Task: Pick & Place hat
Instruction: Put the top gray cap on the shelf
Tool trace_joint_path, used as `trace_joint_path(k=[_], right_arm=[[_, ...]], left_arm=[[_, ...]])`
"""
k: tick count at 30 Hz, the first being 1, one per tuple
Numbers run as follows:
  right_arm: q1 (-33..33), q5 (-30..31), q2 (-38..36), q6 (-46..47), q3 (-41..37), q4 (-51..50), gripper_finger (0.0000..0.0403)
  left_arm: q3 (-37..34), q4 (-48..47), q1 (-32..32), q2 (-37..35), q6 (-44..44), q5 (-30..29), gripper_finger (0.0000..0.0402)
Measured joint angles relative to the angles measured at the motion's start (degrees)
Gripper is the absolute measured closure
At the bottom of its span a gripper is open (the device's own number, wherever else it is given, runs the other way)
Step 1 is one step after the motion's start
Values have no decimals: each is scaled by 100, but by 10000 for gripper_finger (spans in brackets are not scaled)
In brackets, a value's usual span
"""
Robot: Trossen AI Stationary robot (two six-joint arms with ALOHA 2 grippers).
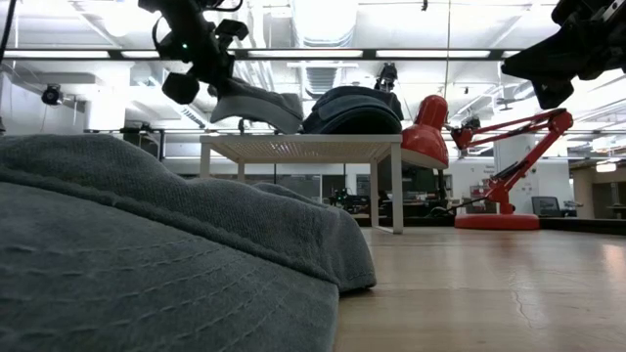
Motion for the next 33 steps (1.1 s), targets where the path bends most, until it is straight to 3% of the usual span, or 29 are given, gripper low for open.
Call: trace_joint_path(k=[21,33], right_arm=[[1,0,1,0,0,0,360],[2,0,1,0,0,0,360]], left_arm=[[0,0,59,349,-111,162,401],[0,2,70,349,357,341,354]])
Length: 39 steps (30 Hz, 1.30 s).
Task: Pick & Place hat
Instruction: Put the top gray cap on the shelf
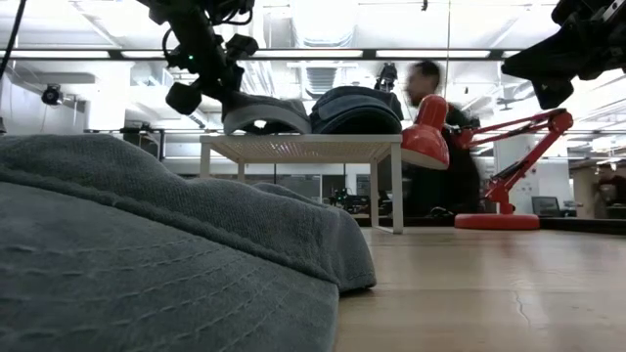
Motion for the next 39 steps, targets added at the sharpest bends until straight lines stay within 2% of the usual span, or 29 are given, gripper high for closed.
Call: trace_joint_path(k=[7,16,23,31,39], right_arm=[[0,0,-1,0,0,0,360],[0,0,-1,0,-1,0,360],[0,0,-1,0,0,0,360],[0,0,-1,0,0,0,360],[-1,-2,-1,0,0,0,360]], left_arm=[[0,0,0,0,260,4,310],[0,0,38,-13,605,16,222],[0,39,107,-88,1146,481,166],[0,153,111,-176,1201,573,147],[0,153,111,-502,1931,711,147]])
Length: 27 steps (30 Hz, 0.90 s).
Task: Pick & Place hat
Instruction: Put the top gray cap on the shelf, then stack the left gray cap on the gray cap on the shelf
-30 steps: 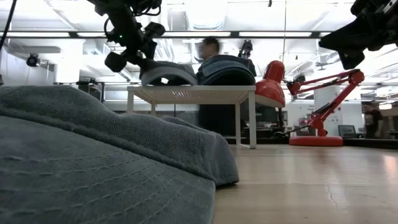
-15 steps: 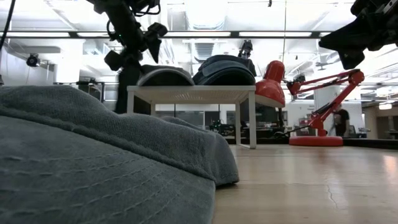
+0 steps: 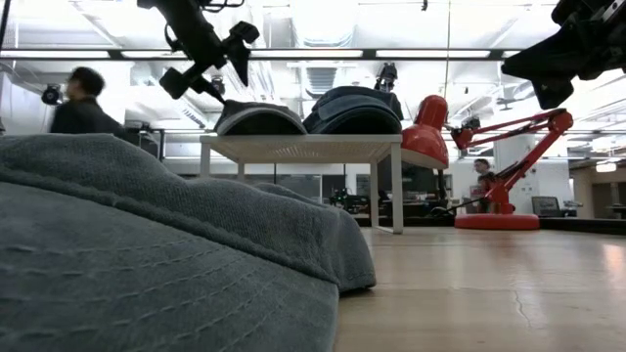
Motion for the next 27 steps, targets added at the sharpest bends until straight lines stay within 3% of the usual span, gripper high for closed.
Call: trace_joint_path(k=[5,12,16,19,23,27], right_arm=[[-1,0,0,0,0,0,360],[-1,0,2,0,0,0,360],[1,0,0,0,0,2,360],[0,0,0,0,-2,2,360],[0,0,0,0,0,2,360],[1,2,0,0,0,2,360]], left_arm=[[0,-6,-2,-354,489,93,147],[0,-91,0,-872,1471,720,147],[0,-120,-7,-1086,2122,1602,151],[1,-246,-40,-1168,2341,2618,151],[2,-716,-226,-1162,2073,3770,151],[2,-1402,-629,-1058,1465,4325,151]])
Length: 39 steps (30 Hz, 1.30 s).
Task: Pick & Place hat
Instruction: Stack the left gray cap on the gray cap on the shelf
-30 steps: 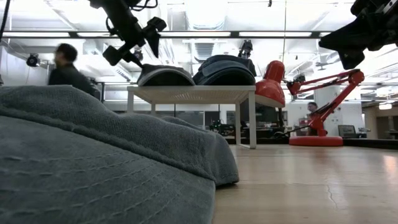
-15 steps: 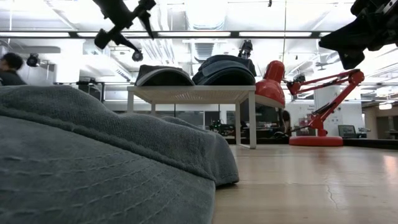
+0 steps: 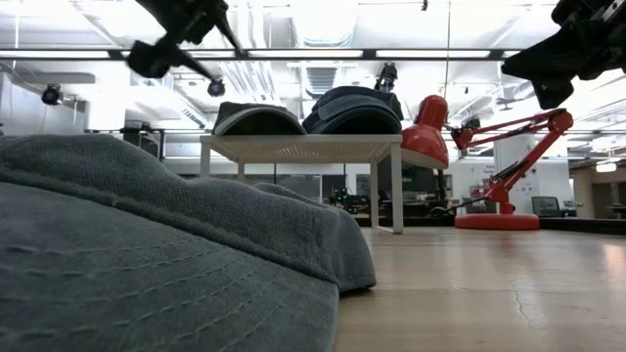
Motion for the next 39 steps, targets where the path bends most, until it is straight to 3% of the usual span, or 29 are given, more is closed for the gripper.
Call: trace_joint_path(k=[7,22,33,39], right_arm=[[-1,1,0,0,0,-1,360],[-1,1,1,0,0,1,360],[-2,1,0,-2,0,-1,360],[0,1,2,-2,0,-2,360]], left_arm=[[0,-995,-1016,170,-1254,529,152],[0,-2008,-3047,525,-3668,549,152],[0,-2940,-3618,978,-4388,1289,152],[0,-3428,-3735,1246,-4423,1381,152]])
